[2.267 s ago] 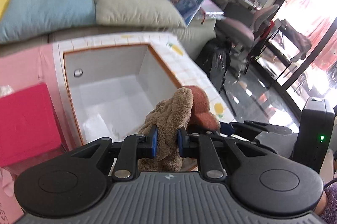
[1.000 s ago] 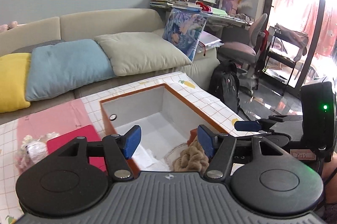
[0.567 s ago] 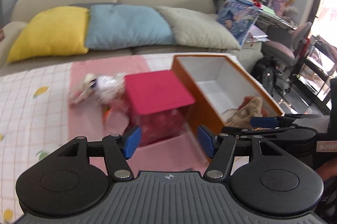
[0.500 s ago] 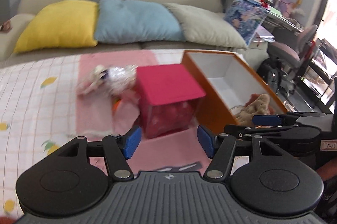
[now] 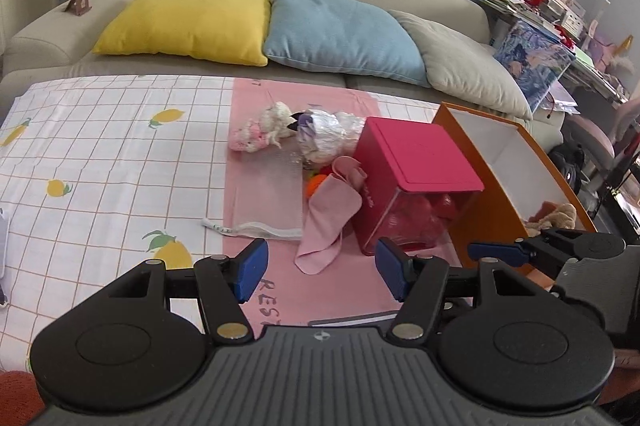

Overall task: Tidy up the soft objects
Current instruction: 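Open both grippers and withdraw them from the box, then grasp the pink cloth with the right gripper while the left grasps the white mesh bag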

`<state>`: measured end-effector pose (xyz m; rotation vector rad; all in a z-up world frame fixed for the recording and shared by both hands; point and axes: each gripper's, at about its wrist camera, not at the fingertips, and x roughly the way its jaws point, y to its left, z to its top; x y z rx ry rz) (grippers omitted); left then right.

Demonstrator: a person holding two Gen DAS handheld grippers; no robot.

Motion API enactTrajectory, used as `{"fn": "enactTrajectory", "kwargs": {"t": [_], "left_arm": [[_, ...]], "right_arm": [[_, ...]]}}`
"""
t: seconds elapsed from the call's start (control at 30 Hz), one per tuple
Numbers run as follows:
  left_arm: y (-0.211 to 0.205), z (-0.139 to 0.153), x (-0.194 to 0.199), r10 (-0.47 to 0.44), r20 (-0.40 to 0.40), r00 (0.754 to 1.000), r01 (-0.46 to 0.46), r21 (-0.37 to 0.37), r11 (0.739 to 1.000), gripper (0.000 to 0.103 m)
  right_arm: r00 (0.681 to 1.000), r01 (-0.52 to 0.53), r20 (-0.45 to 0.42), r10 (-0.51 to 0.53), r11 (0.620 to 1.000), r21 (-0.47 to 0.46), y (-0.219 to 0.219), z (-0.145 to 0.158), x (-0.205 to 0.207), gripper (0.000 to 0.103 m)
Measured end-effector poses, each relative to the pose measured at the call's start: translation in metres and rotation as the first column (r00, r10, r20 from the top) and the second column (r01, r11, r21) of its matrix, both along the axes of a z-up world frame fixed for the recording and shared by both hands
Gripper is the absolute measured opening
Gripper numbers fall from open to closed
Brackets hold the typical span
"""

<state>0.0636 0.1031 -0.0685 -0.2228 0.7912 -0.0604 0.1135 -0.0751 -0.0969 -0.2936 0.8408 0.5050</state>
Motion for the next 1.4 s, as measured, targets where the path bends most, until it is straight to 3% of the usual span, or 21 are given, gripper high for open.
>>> {"fn": "enactTrajectory", "kwargs": {"t": [0.3,0.57,0.67,1.0,1.17,1.4], "left_arm": [[0.022,-0.017,0.013,0.019,-0.039,0.999,-0.019,0.008,1.000,0.072],[0.033,-0.034,0.030,0.017,-0.078,0.997,-0.014,0.030,0.999,0.072],[0.037,-0.040,0.034,0.015,-0.084,0.996,-0.012,0.033,0.999,0.072],[0.051,-0.054,0.048,-0.004,-0.111,0.994,0.009,0.049,0.999,0.072],[0.057,-0.060,0.053,0.013,-0.130,0.991,-0.006,0.050,0.999,0.071],[0.060,-0.065,0.055,0.028,-0.151,0.988,-0.021,0.049,0.999,0.070]], "right_arm": [[0.985,-0.137,0.089,0.150,0.980,-0.145,0.045,-0.013,0.019,0.069],[0.933,-0.271,0.154,0.325,0.917,-0.291,0.081,-0.028,0.036,0.064],[0.914,-0.307,0.147,0.379,0.881,-0.360,0.091,-0.038,0.044,0.058],[0.835,-0.386,0.123,0.537,0.730,-0.564,0.114,-0.069,0.067,0.058],[0.793,-0.397,0.110,0.600,0.645,-0.653,0.121,-0.082,0.077,0.070],[0.785,-0.416,0.043,0.618,0.578,-0.702,0.125,-0.103,0.089,0.074]]}}
